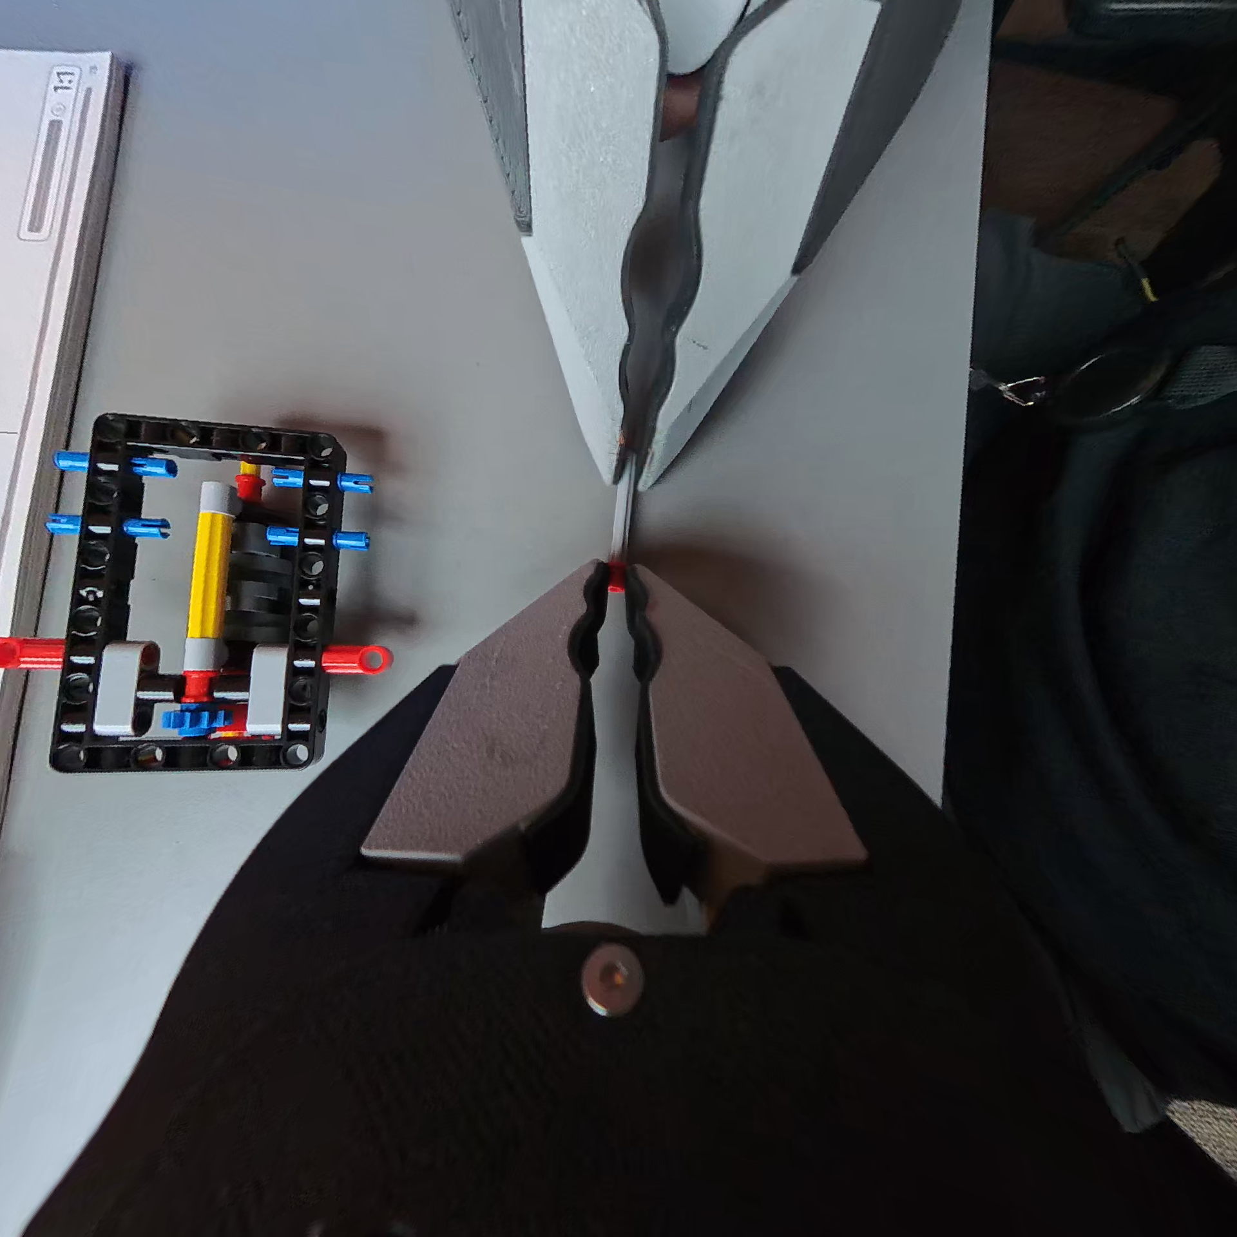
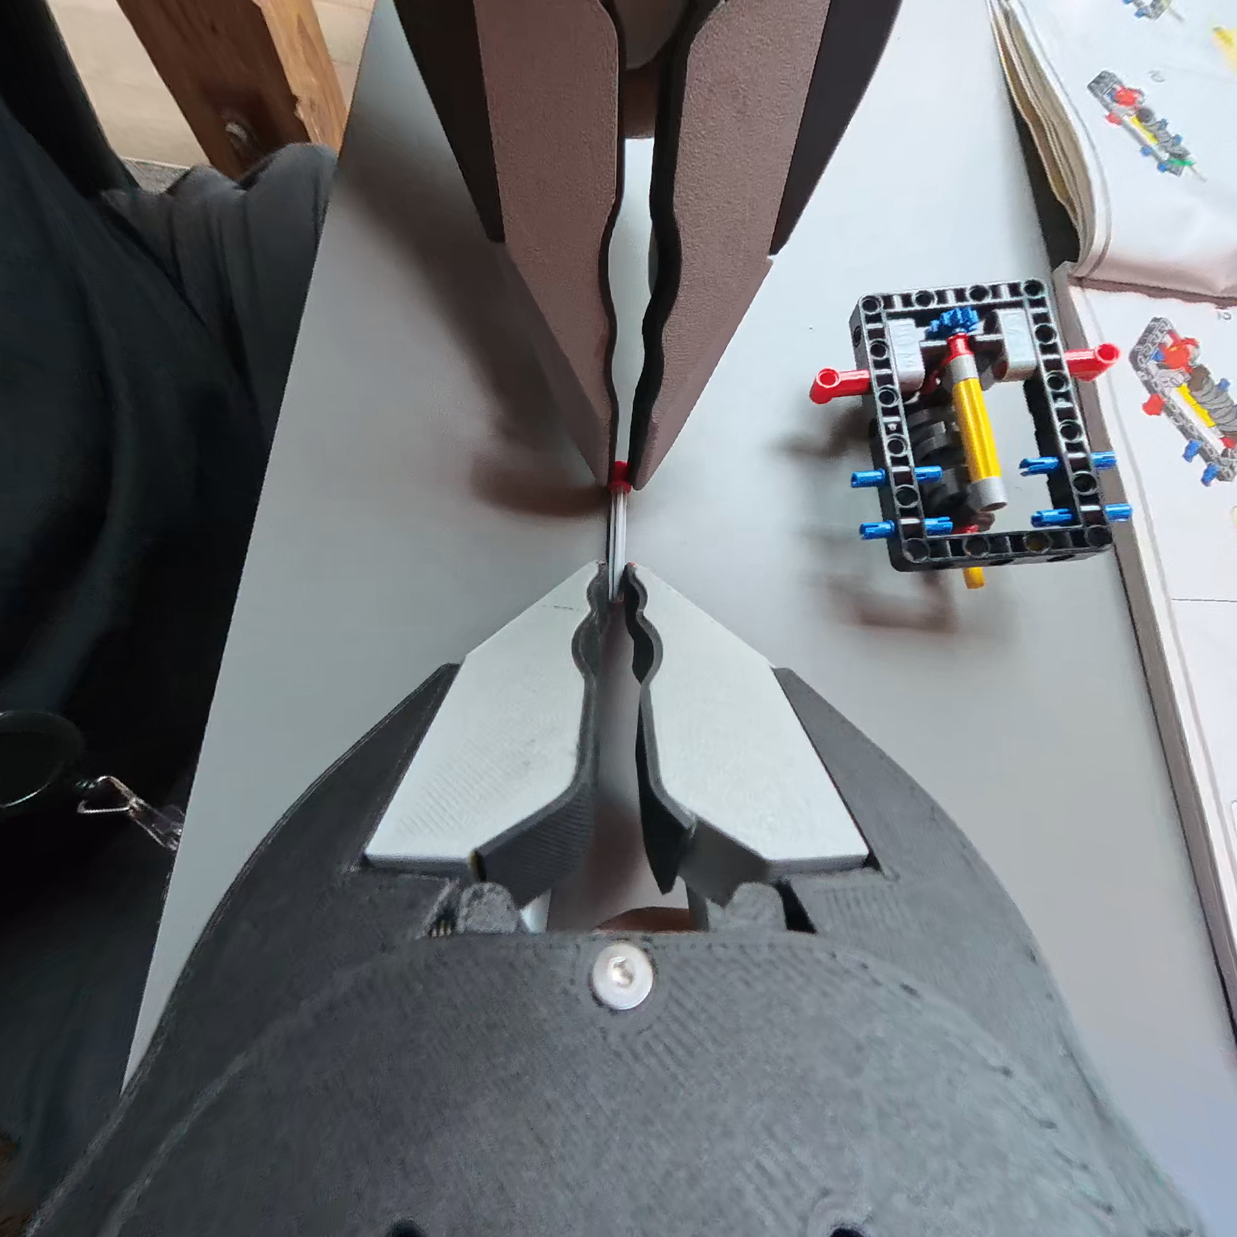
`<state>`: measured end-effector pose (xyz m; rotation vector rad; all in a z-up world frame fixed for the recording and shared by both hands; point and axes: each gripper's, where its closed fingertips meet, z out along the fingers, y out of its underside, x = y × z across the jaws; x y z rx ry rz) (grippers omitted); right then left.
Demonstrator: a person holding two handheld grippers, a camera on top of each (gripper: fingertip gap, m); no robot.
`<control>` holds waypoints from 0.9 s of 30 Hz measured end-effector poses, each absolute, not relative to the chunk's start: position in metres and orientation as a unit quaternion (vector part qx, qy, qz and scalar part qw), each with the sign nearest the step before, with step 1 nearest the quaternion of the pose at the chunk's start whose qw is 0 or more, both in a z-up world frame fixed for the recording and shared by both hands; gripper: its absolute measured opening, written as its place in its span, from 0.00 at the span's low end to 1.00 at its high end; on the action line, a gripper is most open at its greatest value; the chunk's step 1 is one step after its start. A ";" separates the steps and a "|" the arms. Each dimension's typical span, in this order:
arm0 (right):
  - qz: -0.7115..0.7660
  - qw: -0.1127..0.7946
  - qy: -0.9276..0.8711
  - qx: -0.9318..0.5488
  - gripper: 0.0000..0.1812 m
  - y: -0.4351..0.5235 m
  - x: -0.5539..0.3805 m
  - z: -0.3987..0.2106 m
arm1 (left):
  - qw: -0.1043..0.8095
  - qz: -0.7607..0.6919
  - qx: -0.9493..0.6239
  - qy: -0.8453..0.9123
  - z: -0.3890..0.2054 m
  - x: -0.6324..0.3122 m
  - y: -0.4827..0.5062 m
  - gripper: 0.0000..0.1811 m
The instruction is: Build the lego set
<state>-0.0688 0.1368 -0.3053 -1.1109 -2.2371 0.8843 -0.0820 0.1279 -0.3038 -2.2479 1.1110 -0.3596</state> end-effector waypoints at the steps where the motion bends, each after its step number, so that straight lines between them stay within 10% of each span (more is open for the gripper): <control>1: 0.323 0.245 -0.818 -0.407 0.01 0.137 -0.069 -0.305 | 0.300 -0.135 -0.848 0.416 -0.304 -0.083 0.128 0.01; 27: 0.350 0.211 -0.812 -0.416 0.00 0.135 -0.068 -0.304 | 0.327 -0.186 -0.842 0.385 -0.305 -0.083 0.126 0.03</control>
